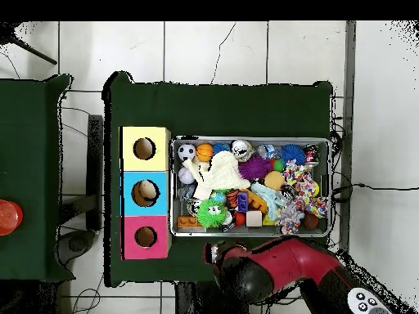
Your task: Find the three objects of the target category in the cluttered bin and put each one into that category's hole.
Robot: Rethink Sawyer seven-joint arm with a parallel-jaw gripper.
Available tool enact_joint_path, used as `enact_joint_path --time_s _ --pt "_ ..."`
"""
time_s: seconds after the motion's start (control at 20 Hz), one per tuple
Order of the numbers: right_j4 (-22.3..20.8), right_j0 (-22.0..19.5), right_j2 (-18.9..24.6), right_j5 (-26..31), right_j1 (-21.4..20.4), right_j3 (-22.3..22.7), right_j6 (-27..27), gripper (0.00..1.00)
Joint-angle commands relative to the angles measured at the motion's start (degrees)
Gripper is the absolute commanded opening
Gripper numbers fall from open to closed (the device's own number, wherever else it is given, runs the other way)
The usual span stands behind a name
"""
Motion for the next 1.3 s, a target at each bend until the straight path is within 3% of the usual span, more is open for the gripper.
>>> enact_joint_path --time_s 0.05,0.75,1.3 --pt "-4.8 -1.1 6.9 10.4 4.9 -11.1 -24.1 1.00" --pt "-6.8 1.1 8.2 15.7 5.5 -15.3 -32.3 1.00" --pt "-11.2 3.4 7.8 14.9 0.3 -16.3 -34.9 1.00"
